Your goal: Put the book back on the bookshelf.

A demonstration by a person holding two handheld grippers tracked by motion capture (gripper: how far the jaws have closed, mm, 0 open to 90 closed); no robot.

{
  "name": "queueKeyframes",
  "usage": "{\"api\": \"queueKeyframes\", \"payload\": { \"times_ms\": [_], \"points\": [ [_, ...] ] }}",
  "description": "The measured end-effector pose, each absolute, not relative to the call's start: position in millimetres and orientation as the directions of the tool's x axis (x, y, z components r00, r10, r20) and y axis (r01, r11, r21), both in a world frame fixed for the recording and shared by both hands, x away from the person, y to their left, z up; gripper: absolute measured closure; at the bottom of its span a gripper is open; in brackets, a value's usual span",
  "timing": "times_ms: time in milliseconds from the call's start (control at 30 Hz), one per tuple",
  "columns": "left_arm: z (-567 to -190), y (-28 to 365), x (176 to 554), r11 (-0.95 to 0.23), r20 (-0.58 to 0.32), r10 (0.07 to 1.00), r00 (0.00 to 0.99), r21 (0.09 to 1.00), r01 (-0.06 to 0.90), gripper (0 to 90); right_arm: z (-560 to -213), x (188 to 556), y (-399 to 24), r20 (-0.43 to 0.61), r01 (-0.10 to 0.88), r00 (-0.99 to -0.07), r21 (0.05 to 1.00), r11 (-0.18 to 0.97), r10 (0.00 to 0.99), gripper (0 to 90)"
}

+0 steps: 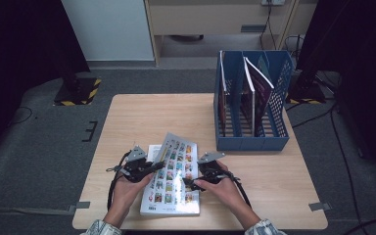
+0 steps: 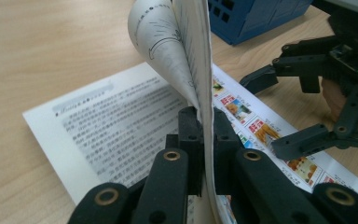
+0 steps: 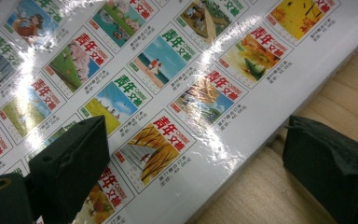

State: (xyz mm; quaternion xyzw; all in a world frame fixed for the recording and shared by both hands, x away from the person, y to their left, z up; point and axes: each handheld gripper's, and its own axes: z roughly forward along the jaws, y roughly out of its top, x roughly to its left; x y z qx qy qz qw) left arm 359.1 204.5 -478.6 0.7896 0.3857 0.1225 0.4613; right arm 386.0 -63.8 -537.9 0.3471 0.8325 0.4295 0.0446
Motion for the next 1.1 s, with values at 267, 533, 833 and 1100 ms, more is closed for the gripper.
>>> {"api": "queueKeyframes", "payload": {
  "times_ms": [267, 533, 833, 1100],
  "points": [
    [-466.2, 205.6, 353.3, -0.221, -0.171, 0.703, 0.691, 0.870, 0.441, 86.4, -538.1, 391.3, -67.4, 0.307, 0.581, -0.740, 0.741, 0.338, 0.599, 5.0],
    [-463.7, 212.5, 354.0, -0.129, -0.240, 0.691, 0.682, 0.887, 0.443, 86.6, -539.6, 395.5, -67.8, 0.367, 0.598, -0.741, 0.741, 0.304, 0.563, 6.3],
    [-472.9, 218.6, 359.8, -0.194, -0.179, 0.747, 0.640, 0.863, 0.467, 80.0, -540.2, 396.8, -65.6, 0.366, 0.597, -0.740, 0.744, 0.301, 0.564, 9.4],
    [-481.7, 243.5, 368.9, -0.269, -0.007, 0.847, 0.531, 0.856, 0.441, 44.6, -539.5, 394.8, -62.9, 0.339, 0.587, -0.742, 0.745, 0.316, 0.578, 9.4]
  ]
}}
